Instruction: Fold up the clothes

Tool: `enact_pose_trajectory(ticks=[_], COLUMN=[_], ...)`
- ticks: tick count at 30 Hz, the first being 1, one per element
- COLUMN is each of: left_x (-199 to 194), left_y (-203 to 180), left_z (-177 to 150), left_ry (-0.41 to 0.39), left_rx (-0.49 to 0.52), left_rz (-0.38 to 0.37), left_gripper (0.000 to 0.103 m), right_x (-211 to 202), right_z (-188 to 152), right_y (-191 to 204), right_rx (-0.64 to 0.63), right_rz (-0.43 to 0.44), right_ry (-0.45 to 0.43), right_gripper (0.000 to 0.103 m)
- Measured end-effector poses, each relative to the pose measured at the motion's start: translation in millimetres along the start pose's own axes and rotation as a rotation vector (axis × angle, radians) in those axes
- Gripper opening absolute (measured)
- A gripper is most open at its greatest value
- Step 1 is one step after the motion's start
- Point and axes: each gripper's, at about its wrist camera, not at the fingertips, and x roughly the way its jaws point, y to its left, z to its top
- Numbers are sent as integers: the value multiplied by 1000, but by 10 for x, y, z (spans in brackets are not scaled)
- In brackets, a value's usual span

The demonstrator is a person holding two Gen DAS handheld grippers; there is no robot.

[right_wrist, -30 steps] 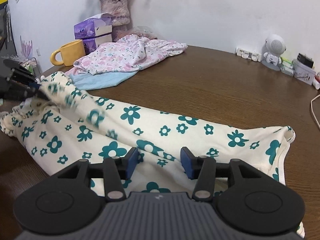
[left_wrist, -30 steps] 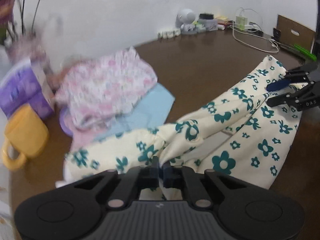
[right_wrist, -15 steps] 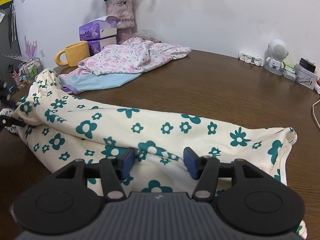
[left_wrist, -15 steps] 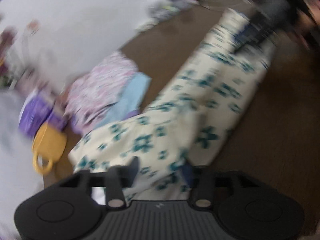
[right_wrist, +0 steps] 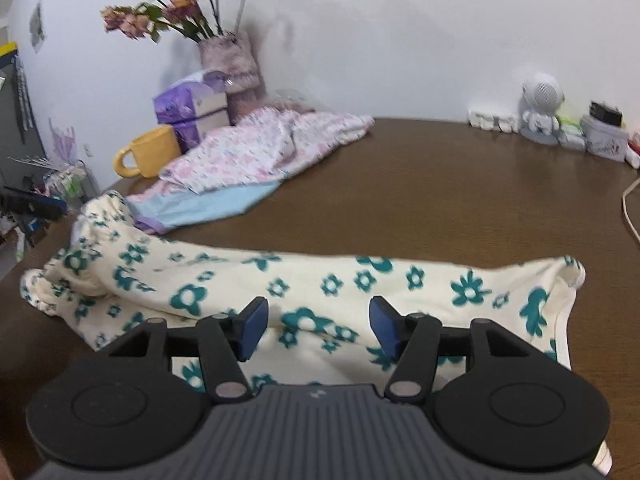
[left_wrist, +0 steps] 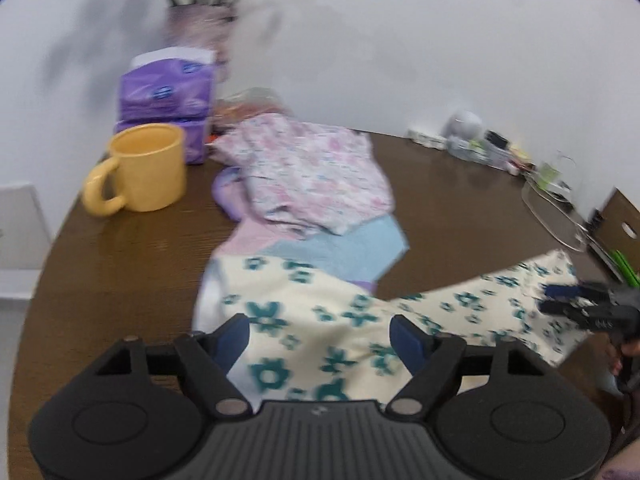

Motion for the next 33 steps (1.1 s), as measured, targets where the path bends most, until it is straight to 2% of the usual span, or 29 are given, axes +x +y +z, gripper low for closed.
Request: enact_pose_trajectory(ticks=[2,6,8,9,11,12,22,24,26,27,28,29,30,31,33], left_x=[97,313,408,446,480,475,427,486,460,401,341,249,163,67,-5], left_y=[68,87,77,75,76,79,110,130,174,174,174,141,86,-6,-203], left_z=[12,28,35,36,32,26,-24,-44,-41,-30,-19,-7,4,14,12], left_ry=[34,88,98,98,94,90,44,65,72,47,21,-21,-58,-91,-90], left_rx=[-25,-33,-34,-37,-35,-30,21,14,-21,-32,-43,-39,-20,21,110], left_rz=[44,31,25,21,27,37,131,128,142,160,179,189,179,127,-22], left_gripper=[78,78,73,68,6,2,2,4,16,23,38,48,49,50,61], right_x=[25,75,100,113,130,136,156,151,144,140,139,137,138,142,150], right_z=[-18,-53,-71,-80,-98,-106,-155,-157,-161,-163,-165,-166,-169,-170,-172], right_y=[-1,-3,-4,-5,-5,-2,109,105,98,95,93,91,95,104,124], right_rx=[2,7,9,10,11,11,-60,-56,-55,-54,-54,-53,-54,-59,-67], right_rz=[-5,-14,-19,-21,-25,-27,-66,-64,-61,-60,-57,-55,-54,-54,-55], right_ry=[9,26,34,38,45,47,49,47,45,44,43,42,41,42,44], right_gripper=[57,58,58,58,58,58,58,58,58,58,59,59,61,63,66])
